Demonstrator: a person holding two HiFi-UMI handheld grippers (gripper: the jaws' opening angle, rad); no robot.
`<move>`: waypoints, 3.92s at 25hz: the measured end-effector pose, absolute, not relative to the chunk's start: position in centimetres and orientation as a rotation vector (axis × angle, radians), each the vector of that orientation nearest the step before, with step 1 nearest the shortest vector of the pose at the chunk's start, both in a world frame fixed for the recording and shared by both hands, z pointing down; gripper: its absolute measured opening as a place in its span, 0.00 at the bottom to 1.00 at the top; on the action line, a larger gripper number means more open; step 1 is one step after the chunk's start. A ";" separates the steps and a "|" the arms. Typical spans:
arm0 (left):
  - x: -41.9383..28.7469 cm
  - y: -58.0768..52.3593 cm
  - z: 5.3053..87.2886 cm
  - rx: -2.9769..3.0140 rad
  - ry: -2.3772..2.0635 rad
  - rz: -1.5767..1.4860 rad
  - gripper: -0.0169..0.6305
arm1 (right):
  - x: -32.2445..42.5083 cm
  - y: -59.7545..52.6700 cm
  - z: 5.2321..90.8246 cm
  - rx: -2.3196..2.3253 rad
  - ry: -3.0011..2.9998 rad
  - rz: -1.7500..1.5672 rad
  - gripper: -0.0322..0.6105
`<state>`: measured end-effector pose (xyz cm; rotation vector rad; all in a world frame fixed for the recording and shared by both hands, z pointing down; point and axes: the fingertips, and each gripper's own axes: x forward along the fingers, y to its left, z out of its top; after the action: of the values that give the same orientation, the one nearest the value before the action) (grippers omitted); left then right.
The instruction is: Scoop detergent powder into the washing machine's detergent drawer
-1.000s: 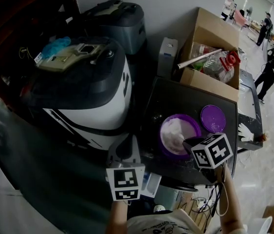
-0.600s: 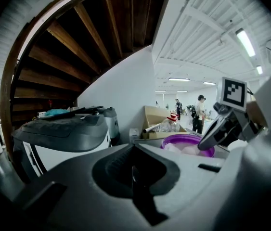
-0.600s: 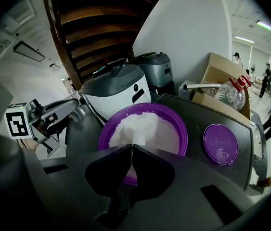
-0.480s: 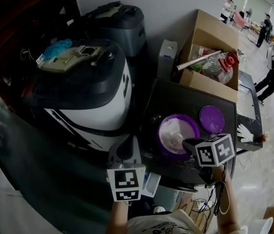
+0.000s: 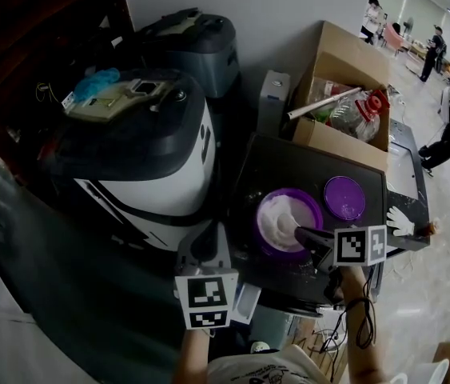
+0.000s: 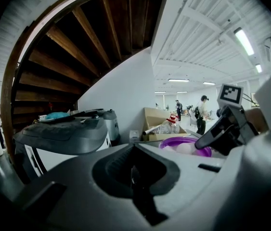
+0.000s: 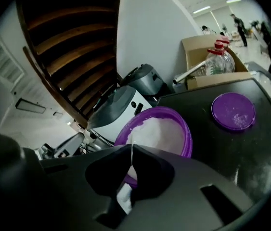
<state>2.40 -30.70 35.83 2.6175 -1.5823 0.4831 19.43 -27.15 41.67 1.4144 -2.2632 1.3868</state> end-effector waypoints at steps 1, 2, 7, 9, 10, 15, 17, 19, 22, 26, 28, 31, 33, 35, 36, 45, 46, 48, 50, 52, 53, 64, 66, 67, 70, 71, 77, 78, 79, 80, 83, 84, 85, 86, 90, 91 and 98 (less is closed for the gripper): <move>2.5 -30.7 35.7 2.620 -1.583 0.482 0.03 | 19.4 -27.1 41.5 1.416 -2.290 1.442 0.08; 2.6 -30.6 35.6 2.623 -1.583 0.480 0.03 | 19.3 -27.1 41.2 1.419 -2.320 1.492 0.08; 3.0 -30.2 35.0 2.633 -1.587 0.469 0.03 | 19.2 -27.2 39.7 1.449 -2.473 1.684 0.08; 3.3 -30.0 34.7 2.640 -1.588 0.464 0.03 | 19.4 -27.1 39.2 1.458 -2.523 1.767 0.08; 3.4 -29.9 34.5 2.643 -1.590 0.462 0.03 | 19.3 -27.0 38.9 1.449 -2.556 1.808 0.08; 3.5 -29.1 34.0 2.649 -1.603 0.452 0.03 | 18.7 -26.3 37.3 1.373 -2.712 1.944 0.08; 3.4 -28.8 33.9 2.649 -1.611 0.449 0.03 | 18.6 -25.9 36.7 1.348 -2.759 2.007 0.08; 3.4 -28.4 33.9 2.644 -1.620 0.443 0.03 | 18.6 -25.5 36.1 1.323 -2.802 2.072 0.08; 3.3 -27.7 33.8 2.638 -1.632 0.442 0.03 | 18.5 -24.6 35.7 1.284 -2.844 2.155 0.08; 3.2 -26.4 33.7 2.632 -1.651 0.439 0.03 | 17.9 -23.3 35.4 1.202 -2.861 2.262 0.08; 3.1 -25.7 33.6 2.628 -1.659 0.437 0.03 | 17.4 -22.4 35.2 1.171 -2.864 2.278 0.08; 2.9 -24.3 33.5 2.620 -1.674 0.435 0.03 | 16.6 -21.0 35.0 1.122 -2.871 2.286 0.08; 2.6 -23.2 33.6 2.613 -1.686 0.434 0.03 | 15.9 -20.0 34.9 1.091 -2.874 2.294 0.08; 2.2 -22.1 33.7 2.603 -1.700 0.433 0.03 | 15.2 -19.0 34.9 1.067 -2.878 2.289 0.08; 2.0 -21.6 33.7 2.598 -1.708 0.433 0.03 | 14.9 -18.5 34.9 1.055 -2.879 2.285 0.08; -0.6 -16.6 34.2 2.526 -1.798 0.432 0.03 | 12.9 -14.3 35.2 0.958 -2.871 2.256 0.08; -1.0 -16.1 34.3 2.516 -1.807 0.432 0.03 | 12.6 -13.9 35.2 0.948 -2.867 2.257 0.08; -1.6 -14.9 34.4 2.497 -1.825 0.430 0.03 | 12.2 -13.0 35.4 0.933 -2.861 2.252 0.08; -2.1 -13.8 34.7 2.479 -1.840 0.433 0.03 | 11.9 -12.1 35.7 0.924 -2.855 2.247 0.08; -2.6 -12.6 35.0 2.463 -1.852 0.441 0.03 | 11.6 -11.3 36.0 0.920 -2.844 2.250 0.08; -2.7 -12.1 35.1 2.455 -1.856 0.446 0.03 | 11.6 -10.9 36.2 0.919 -2.837 2.252 0.08; -4.5 -8.3 36.4 2.394 -1.890 0.478 0.03 | 11.3 -8.6 39.1 0.993 -2.741 2.247 0.08; -4.6 -8.1 36.6 2.392 -1.890 0.483 0.03 | 11.3 -8.7 39.5 1.016 -2.727 2.226 0.08; -4.7 -8.0 36.6 2.389 -1.889 0.486 0.03 | 11.3 -8.7 39.7 1.026 -2.719 2.221 0.08; -5.0 -7.9 37.2 2.374 -1.890 0.496 0.03 | 11.3 -8.8 40.4 1.056 -2.692 2.222 0.08; -5.1 -7.9 37.4 2.368 -1.888 0.500 0.03 | 11.3 -8.8 40.7 1.062 -2.682 2.223 0.08; -5.7 -8.4 39.0 2.348 -1.859 0.527 0.03 | 11.1 -9.0 42.8 1.103 -2.609 2.254 0.08; -5.8 -8.5 39.3 2.344 -1.854 0.533 0.03 | 11.0 -9.0 43.2 1.110 -2.597 2.255 0.08; -5.9 -8.6 39.6 2.339 -1.850 0.537 0.03 | 10.9 -9.0 43.5 1.118 -2.585 2.254 0.08; -6.0 -8.7 39.9 2.335 -1.845 0.541 0.03 | 10.9 -9.0 43.9 1.128 -2.573 2.250 0.08; -6.1 -8.9 40.6 2.332 -1.826 0.556 0.03 | 10.9 -9.1 44.8 1.176 -2.543 2.204 0.08; -6.1 -9.0 40.8 2.332 -1.819 0.561 0.03 | 10.9 -9.1 45.1 1.198 -2.536 2.173 0.08; -6.1 -9.1 41.0 2.332 -1.813 0.566 0.03 | 10.9 -9.2 45.4 1.220 -2.528 2.140 0.08; -6.2 -9.1 41.3 2.332 -1.807 0.570 0.03 | 10.9 -9.2 45.7 1.242 -2.519 2.107 0.08; -6.3 -9.4 42.1 2.333 -1.786 0.577 0.03 | 10.8 -9.2 46.9 1.312 -2.474 2.014 0.08; -6.3 -9.4 42.3 2.334 -1.780 0.578 0.03 | 10.7 -9.2 47.3 1.327 -2.461 1.995 0.08; -6.5 -9.6 43.8 2.330 -1.751 0.595 0.03 | 10.4 -9.4 49.2 1.417 -2.401 1.834 0.08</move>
<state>-6.53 -9.65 43.82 2.3305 -1.7509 0.5948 10.35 -9.37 49.22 1.4174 -2.4006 1.8338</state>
